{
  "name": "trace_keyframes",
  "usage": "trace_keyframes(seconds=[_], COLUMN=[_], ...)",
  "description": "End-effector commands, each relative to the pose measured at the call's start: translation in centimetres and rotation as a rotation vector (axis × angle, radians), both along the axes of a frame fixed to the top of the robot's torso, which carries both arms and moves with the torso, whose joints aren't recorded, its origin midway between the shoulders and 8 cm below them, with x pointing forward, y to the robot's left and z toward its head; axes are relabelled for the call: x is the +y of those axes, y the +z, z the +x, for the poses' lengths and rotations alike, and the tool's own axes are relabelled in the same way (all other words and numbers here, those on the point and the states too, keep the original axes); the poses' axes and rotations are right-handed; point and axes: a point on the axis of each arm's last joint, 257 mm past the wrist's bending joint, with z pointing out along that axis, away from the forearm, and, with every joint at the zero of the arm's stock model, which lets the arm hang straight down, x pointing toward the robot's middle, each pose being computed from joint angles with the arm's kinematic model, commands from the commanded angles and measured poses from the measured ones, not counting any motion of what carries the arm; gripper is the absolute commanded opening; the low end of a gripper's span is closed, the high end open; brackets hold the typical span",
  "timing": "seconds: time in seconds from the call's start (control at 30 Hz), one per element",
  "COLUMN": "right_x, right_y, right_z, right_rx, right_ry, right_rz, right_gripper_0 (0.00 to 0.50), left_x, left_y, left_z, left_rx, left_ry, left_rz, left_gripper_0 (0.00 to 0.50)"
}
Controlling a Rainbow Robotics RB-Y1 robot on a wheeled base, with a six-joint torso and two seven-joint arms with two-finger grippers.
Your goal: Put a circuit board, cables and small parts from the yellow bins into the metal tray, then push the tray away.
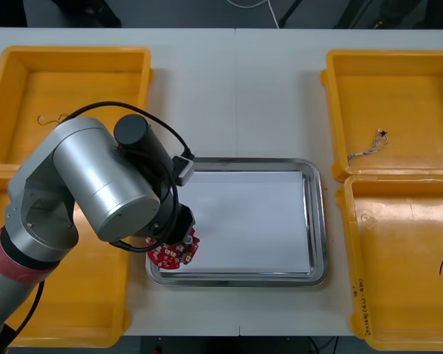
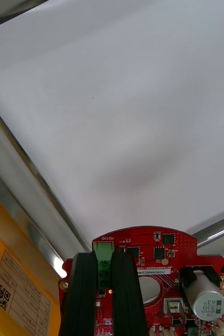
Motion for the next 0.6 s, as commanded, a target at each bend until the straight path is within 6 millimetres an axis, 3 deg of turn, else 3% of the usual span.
trace_keyframes(seconds=[0.03,0.27,0.6], right_x=[-0.7,0.8,3.2], right_y=[4.5,7.0,7.3], right_z=[1.1,2.3,3.9], right_rx=[-0.066,-0.098,-0.064], right_ry=[0.116,0.224,0.514], right_rz=[-0.12,-0.154,-0.324], right_gripper_0=[0.0,0.0,0.0], left_x=[-2.7,-3.2,-3.7], left_y=[0.8,0.0,-1.2], left_z=[0.9,1.2,2.1], left_rx=[-0.036,-0.043,-0.048], left_ry=[0.056,0.056,0.069], left_rz=[-0.062,-0.067,-0.081], left_gripper_0=[0.002,0.002,0.002])
